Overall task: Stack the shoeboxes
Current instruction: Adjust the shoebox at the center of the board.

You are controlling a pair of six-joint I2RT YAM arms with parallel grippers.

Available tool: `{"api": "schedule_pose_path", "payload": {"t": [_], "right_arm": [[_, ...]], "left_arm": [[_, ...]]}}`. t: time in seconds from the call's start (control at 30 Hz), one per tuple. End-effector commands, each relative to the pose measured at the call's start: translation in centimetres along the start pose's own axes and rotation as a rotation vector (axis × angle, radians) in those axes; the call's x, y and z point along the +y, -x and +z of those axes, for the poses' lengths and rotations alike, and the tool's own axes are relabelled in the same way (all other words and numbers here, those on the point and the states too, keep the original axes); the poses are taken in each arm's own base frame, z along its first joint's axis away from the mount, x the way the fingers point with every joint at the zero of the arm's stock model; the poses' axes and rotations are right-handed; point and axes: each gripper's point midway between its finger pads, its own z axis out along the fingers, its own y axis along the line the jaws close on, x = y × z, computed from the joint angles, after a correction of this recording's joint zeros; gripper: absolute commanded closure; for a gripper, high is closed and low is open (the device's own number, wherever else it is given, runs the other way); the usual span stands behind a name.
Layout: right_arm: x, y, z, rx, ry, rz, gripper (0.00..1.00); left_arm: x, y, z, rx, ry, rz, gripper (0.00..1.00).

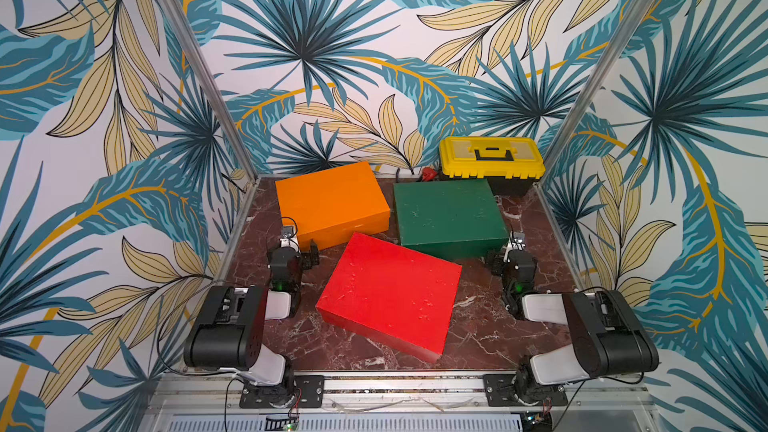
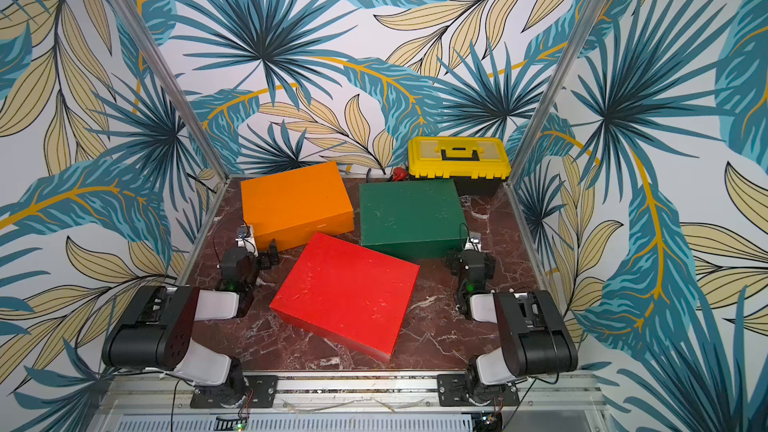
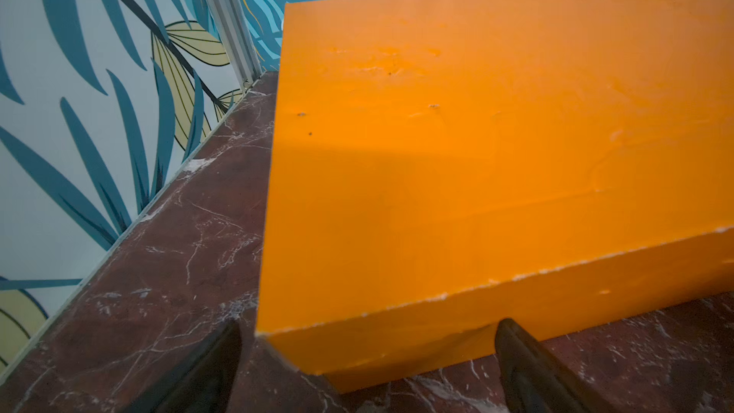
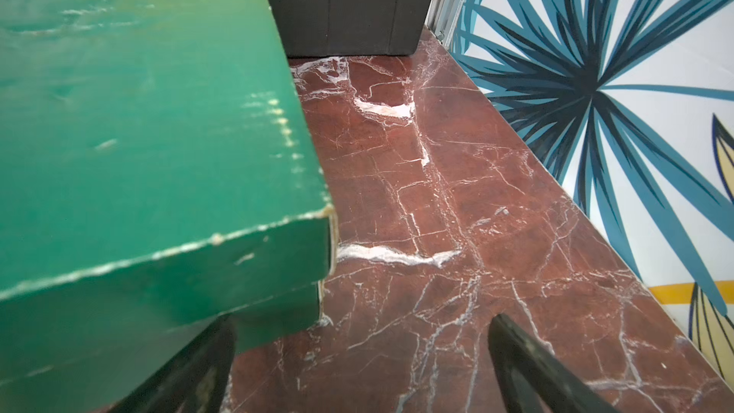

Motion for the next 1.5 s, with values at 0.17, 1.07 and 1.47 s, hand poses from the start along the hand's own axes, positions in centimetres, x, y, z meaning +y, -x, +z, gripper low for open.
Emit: {"api": "schedule_pose_path", "payload": {"t": [0.17,1.07,1.47], "right_arm": [[0.2,4.2,0.3,-0.134,-0.007,0.062,0.01],[-6.9,9.5,-4.9,0.007,-0.362,0.291,0.01],[-7.0,7.7,-10.2,0.193,-0.298,0.483,0.01]], "left_arm": [[0.1,2.6,0.6,-0.072,0.006,-0.009,0.00],[1.9,8.9,-3.0,-0.140,0.092,-0.124,0.00],[3.2,12.5,-12.5,-0.224,0.057,-0.254,0.00]]}}
